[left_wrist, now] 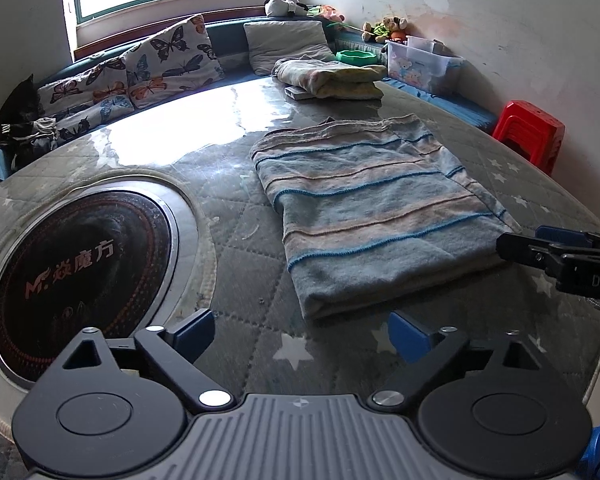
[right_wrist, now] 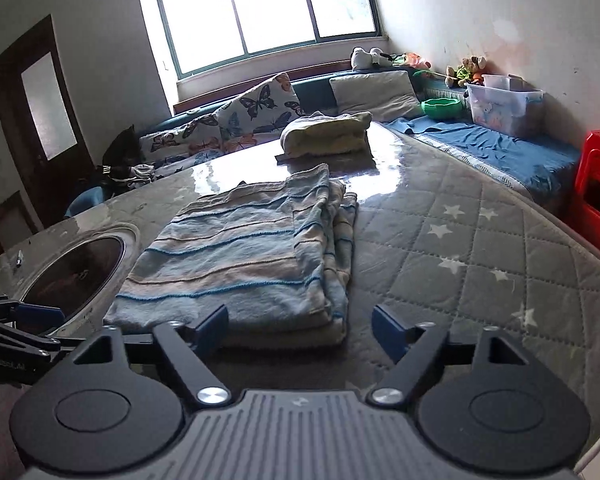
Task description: Fold clothes
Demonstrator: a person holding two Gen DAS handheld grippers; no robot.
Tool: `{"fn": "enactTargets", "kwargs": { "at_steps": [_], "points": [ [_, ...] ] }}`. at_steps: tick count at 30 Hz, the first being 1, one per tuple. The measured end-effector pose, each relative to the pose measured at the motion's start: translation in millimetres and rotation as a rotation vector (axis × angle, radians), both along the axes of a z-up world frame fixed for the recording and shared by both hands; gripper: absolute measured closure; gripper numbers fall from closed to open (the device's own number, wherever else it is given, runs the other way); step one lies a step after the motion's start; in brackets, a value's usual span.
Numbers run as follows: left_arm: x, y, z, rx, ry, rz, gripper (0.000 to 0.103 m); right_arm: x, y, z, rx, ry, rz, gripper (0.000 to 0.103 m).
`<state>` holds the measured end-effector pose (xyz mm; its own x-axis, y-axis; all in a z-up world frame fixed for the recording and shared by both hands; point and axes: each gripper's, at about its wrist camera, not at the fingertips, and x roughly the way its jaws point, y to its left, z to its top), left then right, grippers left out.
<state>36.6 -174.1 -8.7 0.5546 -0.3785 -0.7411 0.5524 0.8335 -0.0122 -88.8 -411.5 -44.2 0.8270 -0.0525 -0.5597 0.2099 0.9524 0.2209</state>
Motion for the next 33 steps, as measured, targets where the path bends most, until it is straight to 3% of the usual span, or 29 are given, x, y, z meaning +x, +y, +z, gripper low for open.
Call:
{"fn": "enactTargets", "kwargs": {
  "at_steps": [10,33],
  "points": [
    [-10.6,4.6,2.3,0.003,-0.027,-0.010,0.000,-9.0,10.0,-1.0,0.020,-0.001,-0.016,0.001],
    [-23.9,21.1,0.4,-0.005,-0.032,0.004,0.000,-13.9,35.4,1.6,-0.068,0.056,-0.075,0.000]
  ]
}}
